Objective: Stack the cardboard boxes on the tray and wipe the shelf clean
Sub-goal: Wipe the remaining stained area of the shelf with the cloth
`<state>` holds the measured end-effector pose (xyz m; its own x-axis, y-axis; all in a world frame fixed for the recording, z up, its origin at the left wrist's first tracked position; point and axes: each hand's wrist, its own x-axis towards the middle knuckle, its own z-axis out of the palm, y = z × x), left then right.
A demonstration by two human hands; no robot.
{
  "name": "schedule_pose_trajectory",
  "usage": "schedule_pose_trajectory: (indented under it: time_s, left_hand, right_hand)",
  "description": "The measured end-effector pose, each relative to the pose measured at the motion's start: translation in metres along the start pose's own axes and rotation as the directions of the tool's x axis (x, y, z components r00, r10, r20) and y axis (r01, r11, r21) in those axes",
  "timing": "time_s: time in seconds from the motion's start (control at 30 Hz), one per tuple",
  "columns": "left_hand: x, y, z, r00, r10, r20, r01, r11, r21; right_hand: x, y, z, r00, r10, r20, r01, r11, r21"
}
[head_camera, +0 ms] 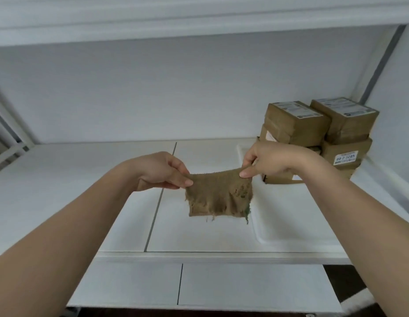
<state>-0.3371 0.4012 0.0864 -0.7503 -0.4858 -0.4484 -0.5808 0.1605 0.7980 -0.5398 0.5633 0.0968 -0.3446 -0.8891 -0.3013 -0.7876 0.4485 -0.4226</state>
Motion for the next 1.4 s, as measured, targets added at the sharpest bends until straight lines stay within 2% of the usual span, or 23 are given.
schedule_pose_trajectory:
  time_s: [0.07, 0.1, 0.17, 0.3, 0.47, 0.57, 0.63, 0.73, 0.83, 0.97, 1.13, 1.4]
  left_hand:
    - [-0.002, 0.000, -0.006, 0.992, -0.022, 0.122, 0.025, 0.999, -0.028]
    - [-0.001, -0.001, -0.007, 0.991, -0.028, 0.134, 0.031, 0.999, -0.027]
    - [0.006, -0.008, -0.006, 0.993, -0.041, 0.114, 0.043, 0.999, -0.013]
    - [0.033, -0.046, 0.016, 0.996, -0.084, -0.007, 0.084, 0.989, 0.125]
    - [0.063, -0.087, 0.046, 0.961, -0.029, -0.274, 0.061, 0.992, 0.109]
    - [0.069, -0.096, 0.047, 0.944, 0.012, -0.330, 0.027, 0.993, 0.114]
    - [0.067, -0.098, 0.046, 0.950, 0.045, -0.309, -0.001, 0.990, 0.140]
    - [0.058, -0.100, 0.043, 0.983, 0.052, -0.178, -0.015, 0.979, 0.202]
    - [0.048, -0.101, 0.042, 1.000, -0.003, -0.022, 0.009, 0.958, 0.286]
    - [0.043, -0.101, 0.047, 0.997, -0.054, 0.062, 0.026, 0.922, 0.387]
    - [0.041, -0.101, 0.056, 0.989, -0.097, 0.113, 0.029, 0.868, 0.495]
    - [0.041, -0.104, 0.064, 0.977, -0.127, 0.172, 0.005, 0.817, 0.576]
  right_hand:
    - [-0.001, -0.001, -0.002, 0.996, -0.007, 0.093, -0.002, 0.996, 0.093]
    - [0.000, 0.000, -0.001, 0.992, -0.010, 0.125, -0.008, 0.990, 0.141]
    - [0.005, 0.001, 0.007, 0.990, 0.003, 0.144, -0.027, 0.986, 0.162]
    - [0.032, 0.012, 0.054, 0.984, 0.080, 0.158, -0.090, 0.994, 0.059]
    - [0.058, 0.034, 0.117, 0.986, 0.135, -0.095, -0.125, 0.987, 0.104]
    - [0.060, 0.042, 0.124, 0.977, 0.123, -0.172, -0.092, 0.979, 0.180]
    - [0.058, 0.045, 0.124, 0.985, 0.077, -0.155, -0.043, 0.976, 0.214]
    - [0.050, 0.048, 0.122, 0.999, 0.033, -0.023, -0.027, 0.978, 0.206]
    - [0.041, 0.048, 0.121, 0.990, 0.048, 0.135, -0.066, 0.989, 0.133]
    - [0.036, 0.038, 0.122, 0.965, 0.089, 0.248, -0.098, 0.995, 0.026]
    - [0.030, 0.034, 0.126, 0.952, 0.112, 0.283, -0.098, 0.993, -0.061]
    - [0.024, 0.032, 0.133, 0.951, 0.110, 0.288, -0.069, 0.987, -0.148]
